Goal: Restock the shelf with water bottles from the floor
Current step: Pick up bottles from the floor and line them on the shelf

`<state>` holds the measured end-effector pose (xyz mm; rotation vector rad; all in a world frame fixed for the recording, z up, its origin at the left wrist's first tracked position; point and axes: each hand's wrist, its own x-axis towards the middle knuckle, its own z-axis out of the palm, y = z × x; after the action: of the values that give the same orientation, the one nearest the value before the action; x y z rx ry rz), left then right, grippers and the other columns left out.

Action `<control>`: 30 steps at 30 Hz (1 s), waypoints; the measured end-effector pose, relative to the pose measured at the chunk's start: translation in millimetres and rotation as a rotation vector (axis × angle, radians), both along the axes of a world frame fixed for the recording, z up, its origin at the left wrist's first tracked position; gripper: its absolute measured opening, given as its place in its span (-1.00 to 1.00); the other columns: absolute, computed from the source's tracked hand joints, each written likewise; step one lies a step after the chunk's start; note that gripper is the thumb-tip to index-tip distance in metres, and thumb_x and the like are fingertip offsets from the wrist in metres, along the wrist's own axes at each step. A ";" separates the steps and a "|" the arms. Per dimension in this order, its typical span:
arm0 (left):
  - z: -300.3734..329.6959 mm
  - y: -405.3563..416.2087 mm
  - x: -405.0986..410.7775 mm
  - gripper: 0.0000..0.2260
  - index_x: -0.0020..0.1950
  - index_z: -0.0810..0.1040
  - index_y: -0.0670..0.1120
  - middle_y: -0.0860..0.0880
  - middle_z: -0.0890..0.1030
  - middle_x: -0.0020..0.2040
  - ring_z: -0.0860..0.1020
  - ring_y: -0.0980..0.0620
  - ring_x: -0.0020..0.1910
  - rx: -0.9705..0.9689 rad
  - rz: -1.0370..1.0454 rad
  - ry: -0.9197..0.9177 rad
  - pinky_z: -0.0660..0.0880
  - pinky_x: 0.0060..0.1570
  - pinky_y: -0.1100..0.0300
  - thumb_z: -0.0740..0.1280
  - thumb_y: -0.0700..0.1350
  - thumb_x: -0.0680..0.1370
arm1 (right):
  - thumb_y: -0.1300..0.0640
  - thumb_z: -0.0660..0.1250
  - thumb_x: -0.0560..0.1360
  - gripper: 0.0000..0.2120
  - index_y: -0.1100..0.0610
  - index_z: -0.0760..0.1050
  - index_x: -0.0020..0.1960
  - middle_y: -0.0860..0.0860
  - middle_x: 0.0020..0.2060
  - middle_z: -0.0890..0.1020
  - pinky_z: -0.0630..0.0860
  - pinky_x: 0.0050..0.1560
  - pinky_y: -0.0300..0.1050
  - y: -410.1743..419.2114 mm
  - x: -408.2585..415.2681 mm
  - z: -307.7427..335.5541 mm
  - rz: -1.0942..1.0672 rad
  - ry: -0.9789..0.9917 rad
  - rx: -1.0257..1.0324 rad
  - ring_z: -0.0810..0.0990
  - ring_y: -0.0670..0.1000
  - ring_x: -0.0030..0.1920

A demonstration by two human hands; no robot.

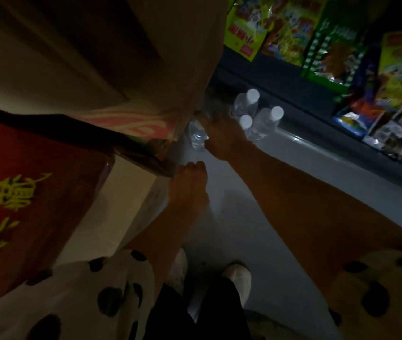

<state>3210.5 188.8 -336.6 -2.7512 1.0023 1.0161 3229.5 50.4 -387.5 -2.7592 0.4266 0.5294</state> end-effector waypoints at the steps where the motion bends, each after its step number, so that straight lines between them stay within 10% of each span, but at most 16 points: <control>1: -4.5 0.1 2.4 -0.66 0.27 0.36 -0.17 -0.15 0.46 0.22 0.42 -0.12 0.26 0.005 0.000 0.001 0.46 0.17 0.02 0.32 -0.21 0.52 | 0.15 0.32 0.51 -0.31 -0.02 0.07 0.54 0.25 0.45 0.23 0.35 0.33 0.17 -1.6 6.9 -5.2 0.013 0.014 -0.012 0.27 0.30 0.41; 14: 35.3 -0.8 -0.2 -0.66 0.21 0.38 -0.16 -0.14 0.49 0.16 0.46 -0.12 0.19 -0.017 0.000 0.006 0.46 0.11 0.05 0.37 -0.17 0.48 | 0.24 0.25 0.54 -0.59 0.23 0.31 0.37 0.26 0.06 0.50 0.47 0.04 0.05 -8.0 -27.9 56.6 0.113 -0.008 0.161 0.52 0.23 0.05; 30: 415.4 -72.2 2.8 -0.48 0.30 0.38 -0.19 -0.18 0.50 0.20 0.50 -0.18 0.20 -0.346 -0.119 0.170 0.46 0.10 0.00 0.47 -0.12 0.41 | 0.16 0.38 0.46 -0.75 0.18 0.39 0.07 0.03 -0.15 0.41 0.22 -0.20 -0.15 -81.8 -126.2 552.6 0.036 -0.124 0.115 0.38 -0.01 -0.17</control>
<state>3213.3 116.6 78.8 -2.8557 1.4763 1.1721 3103.3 -31.4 165.1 -2.6753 0.3084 0.3759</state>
